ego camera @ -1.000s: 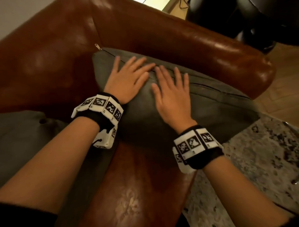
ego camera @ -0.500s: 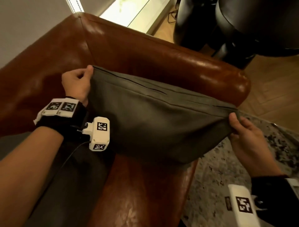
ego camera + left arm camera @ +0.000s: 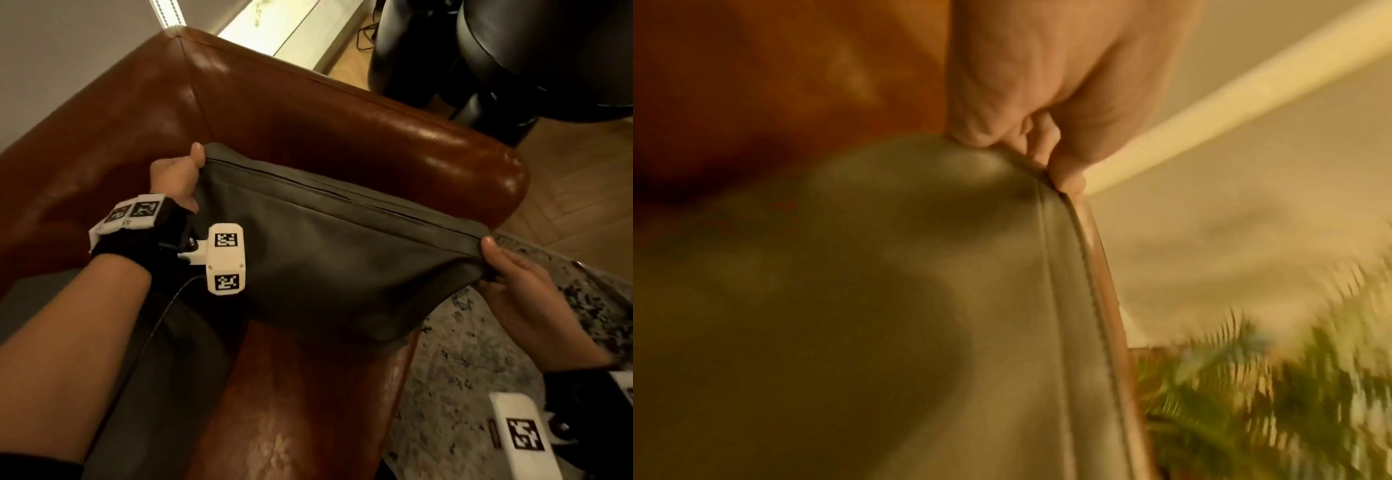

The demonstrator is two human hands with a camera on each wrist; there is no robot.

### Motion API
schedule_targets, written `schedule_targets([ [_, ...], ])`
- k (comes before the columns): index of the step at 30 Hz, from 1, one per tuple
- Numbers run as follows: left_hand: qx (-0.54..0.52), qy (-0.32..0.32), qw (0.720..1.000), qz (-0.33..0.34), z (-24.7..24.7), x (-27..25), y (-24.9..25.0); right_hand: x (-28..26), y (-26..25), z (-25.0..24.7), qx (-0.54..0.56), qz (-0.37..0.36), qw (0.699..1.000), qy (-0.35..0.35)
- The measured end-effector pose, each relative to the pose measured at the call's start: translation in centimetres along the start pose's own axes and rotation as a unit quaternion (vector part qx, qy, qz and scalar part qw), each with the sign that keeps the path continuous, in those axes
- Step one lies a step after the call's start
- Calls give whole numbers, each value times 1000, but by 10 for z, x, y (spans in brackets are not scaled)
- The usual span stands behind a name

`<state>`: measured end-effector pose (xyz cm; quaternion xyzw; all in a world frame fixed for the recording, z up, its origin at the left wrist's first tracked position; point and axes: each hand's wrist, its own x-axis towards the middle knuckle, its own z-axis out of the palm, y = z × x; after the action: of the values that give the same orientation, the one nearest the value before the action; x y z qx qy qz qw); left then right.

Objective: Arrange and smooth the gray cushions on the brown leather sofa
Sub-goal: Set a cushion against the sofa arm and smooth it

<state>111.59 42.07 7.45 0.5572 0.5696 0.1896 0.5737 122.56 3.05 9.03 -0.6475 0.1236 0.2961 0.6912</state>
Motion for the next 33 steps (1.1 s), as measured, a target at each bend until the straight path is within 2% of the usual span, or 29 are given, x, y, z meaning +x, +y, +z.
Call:
schedule_targets([
  [2,24,-16,1000,5,0,1,-2,-5,0,-6,-41,29,999,-18],
  [4,138,-5,988,61,5,-4,-4,-5,-2,-8,-89,53,995,11],
  [6,204,9,972,114,9,-11,-2,1,-6,-2,-122,30,992,-2],
  [8,211,3,968,133,13,-5,-1,6,-12,14,-134,17,991,-22],
  [11,189,29,968,160,19,2,-1,18,-16,22,-64,9,998,0],
  [13,205,72,954,208,26,1,1,29,-14,23,-59,-58,995,48],
  [15,213,91,946,227,34,-3,4,43,-9,23,-172,-157,964,128],
  [17,141,69,966,204,41,3,4,54,2,24,-285,-218,914,189],
  [19,61,45,981,179,41,8,-1,52,17,29,-330,-285,867,240],
  [20,69,54,978,189,38,4,-9,42,27,32,-350,-347,831,258],
  [21,110,90,961,237,33,-8,-19,27,39,38,-383,-410,789,252],
  [22,161,128,923,325,28,-24,-32,6,54,45,-430,-470,742,208],
  [23,201,121,871,432,24,-43,-49,-14,75,52,-490,-522,688,119],
  [24,252,61,803,537,21,-61,-71,-30,98,58,-560,-555,615,16],
  [25,313,-21,721,617,18,-75,-96,-39,123,60,-625,-570,528,-72],
  [26,370,-87,637,671,14,-82,-120,-41,149,58,-676,-574,443,-132],
  [27,411,-121,573,699,9,-84,-143,-35,167,53,-721,-559,373,-169],
  [28,443,-124,542,703,6,-82,-162,-22,179,49,-758,-540,316,-185],
  [29,473,-106,537,690,6,-76,-173,-4,181,49,-783,-524,279,-185],
  [30,493,-83,549,670,10,-69,-175,15,176,51,-797,-519,252,-177],
  [32,510,-52,571,641,30,-48,-163,48,157,58,-806,-520,227,-169],
  [33,526,-48,569,631,40,-39,-149,59,147,62,-807,-524,221,-160],
])
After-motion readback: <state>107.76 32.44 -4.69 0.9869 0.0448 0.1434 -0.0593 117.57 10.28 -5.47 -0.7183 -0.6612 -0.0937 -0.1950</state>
